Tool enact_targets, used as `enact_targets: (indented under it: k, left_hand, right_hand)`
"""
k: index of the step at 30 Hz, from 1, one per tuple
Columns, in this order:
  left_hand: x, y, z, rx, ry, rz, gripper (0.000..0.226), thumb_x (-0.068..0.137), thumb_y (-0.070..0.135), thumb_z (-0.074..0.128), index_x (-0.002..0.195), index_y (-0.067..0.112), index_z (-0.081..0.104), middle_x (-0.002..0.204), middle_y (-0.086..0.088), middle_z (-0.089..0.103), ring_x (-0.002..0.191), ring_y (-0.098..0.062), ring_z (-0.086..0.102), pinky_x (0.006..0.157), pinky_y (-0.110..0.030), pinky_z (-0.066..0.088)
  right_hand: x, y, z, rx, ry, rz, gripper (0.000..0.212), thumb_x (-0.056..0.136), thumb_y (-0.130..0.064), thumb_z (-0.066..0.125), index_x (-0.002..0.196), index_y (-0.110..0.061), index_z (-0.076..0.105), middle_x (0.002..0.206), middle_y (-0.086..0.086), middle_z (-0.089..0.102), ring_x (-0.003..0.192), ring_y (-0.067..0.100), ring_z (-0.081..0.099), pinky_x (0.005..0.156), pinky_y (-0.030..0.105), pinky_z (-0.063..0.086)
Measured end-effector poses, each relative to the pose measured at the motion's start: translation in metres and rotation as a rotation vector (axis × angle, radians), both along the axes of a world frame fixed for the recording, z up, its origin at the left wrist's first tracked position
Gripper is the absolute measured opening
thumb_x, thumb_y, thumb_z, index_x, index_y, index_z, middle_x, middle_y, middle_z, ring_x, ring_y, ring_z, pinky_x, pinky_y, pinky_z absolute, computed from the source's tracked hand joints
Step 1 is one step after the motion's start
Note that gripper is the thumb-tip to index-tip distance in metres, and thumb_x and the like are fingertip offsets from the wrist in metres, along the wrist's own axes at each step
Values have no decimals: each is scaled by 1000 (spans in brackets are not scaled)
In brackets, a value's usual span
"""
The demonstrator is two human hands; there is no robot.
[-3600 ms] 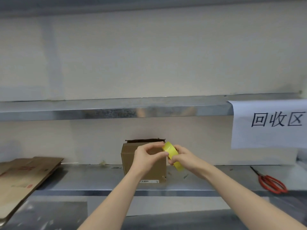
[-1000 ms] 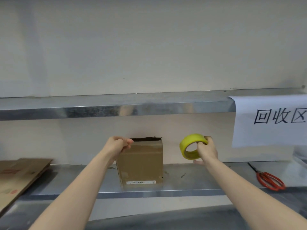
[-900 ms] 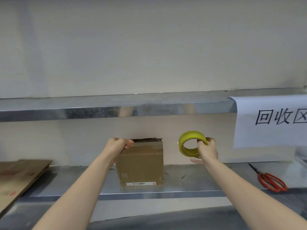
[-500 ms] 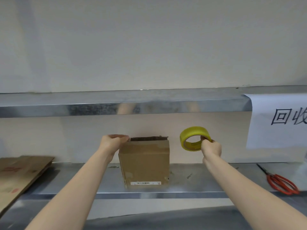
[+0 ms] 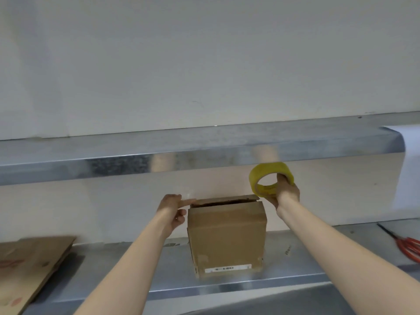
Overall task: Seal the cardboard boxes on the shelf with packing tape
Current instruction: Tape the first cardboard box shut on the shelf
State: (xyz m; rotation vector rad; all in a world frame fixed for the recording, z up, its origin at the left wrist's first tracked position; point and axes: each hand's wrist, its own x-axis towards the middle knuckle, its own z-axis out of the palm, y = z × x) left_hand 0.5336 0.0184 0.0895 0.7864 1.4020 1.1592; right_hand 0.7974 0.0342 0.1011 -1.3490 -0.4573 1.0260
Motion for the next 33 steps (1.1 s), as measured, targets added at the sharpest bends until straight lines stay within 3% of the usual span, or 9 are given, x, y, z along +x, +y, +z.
enact_targets:
  k: [2, 6, 9, 15, 17, 20, 23, 28, 33]
  left_hand:
    - [1, 1, -7, -2, -10, -5, 18, 104, 13, 29, 117, 5, 37, 96, -18, 70, 50, -17, 35, 35, -18, 30]
    - [-3, 9, -14, -3, -9, 3, 22, 104, 13, 27, 122, 2, 33, 89, -16, 69, 47, -19, 45, 36, -19, 39]
    - [-2, 12, -15, -7, 46, -1, 23, 104, 14, 26, 123, 2, 31, 92, -17, 70, 43, -19, 48, 37, -20, 41]
    - [-3, 15, -21, 5, 116, 48, 26, 102, 12, 26, 124, -1, 32, 91, -16, 71, 36, -16, 46, 35, -19, 37]
    - [-1, 12, -19, 3, 94, 48, 23, 102, 11, 25, 110, -4, 41, 89, -15, 71, 41, -17, 47, 36, -20, 39]
    - [3, 9, -19, 1, 61, 45, 35, 101, 12, 24, 86, -3, 52, 86, -16, 70, 50, -20, 50, 38, -21, 43]
    - [4, 9, -19, 8, 30, 53, 32, 101, 13, 24, 107, -9, 46, 87, -19, 70, 52, -23, 55, 40, -22, 47]
    - [4, 11, -21, 7, 1, 53, 40, 100, 13, 24, 133, -9, 29, 84, -19, 72, 47, -23, 61, 42, -23, 49]
    - [3, 11, -22, 17, -23, 60, 34, 99, 12, 24, 123, -6, 39, 83, -17, 73, 55, -26, 63, 45, -26, 52]
  right_hand:
    - [-2, 2, 0, -40, 68, 45, 21, 94, -30, 60, 109, -16, 54, 92, 7, 61, 87, 28, 64, 80, 42, 58]
    - [-4, 10, -7, -111, 43, 181, 33, 90, -4, 63, 121, -4, 54, 89, 11, 62, 70, 18, 60, 50, 26, 53]
    - [-7, 10, -12, -109, -24, 151, 27, 94, -14, 61, 117, -5, 51, 102, 14, 62, 79, 23, 62, 69, 30, 54]
    - [-5, 3, -11, -69, -193, 172, 21, 102, -31, 41, 108, -13, 50, 103, 15, 68, 65, 32, 72, 54, 34, 55]
    - [-5, 1, -13, -3, -253, 140, 15, 102, -24, 39, 104, -13, 48, 105, 18, 65, 68, 36, 71, 56, 37, 57]
    - [-6, 1, -13, 94, -152, 122, 14, 99, -12, 44, 110, -7, 50, 102, 21, 66, 67, 37, 71, 63, 40, 60]
    - [-5, 6, -8, 52, -46, 158, 20, 91, -1, 55, 110, 0, 60, 92, 17, 70, 61, 27, 70, 65, 33, 60]
    - [-6, 3, -13, -39, 18, 172, 12, 87, -4, 65, 99, -1, 62, 88, 15, 69, 63, 23, 67, 50, 23, 53]
    - [-11, -4, -31, -46, -79, 163, 6, 88, -8, 61, 90, -4, 57, 76, 12, 61, 61, 21, 59, 63, 28, 52]
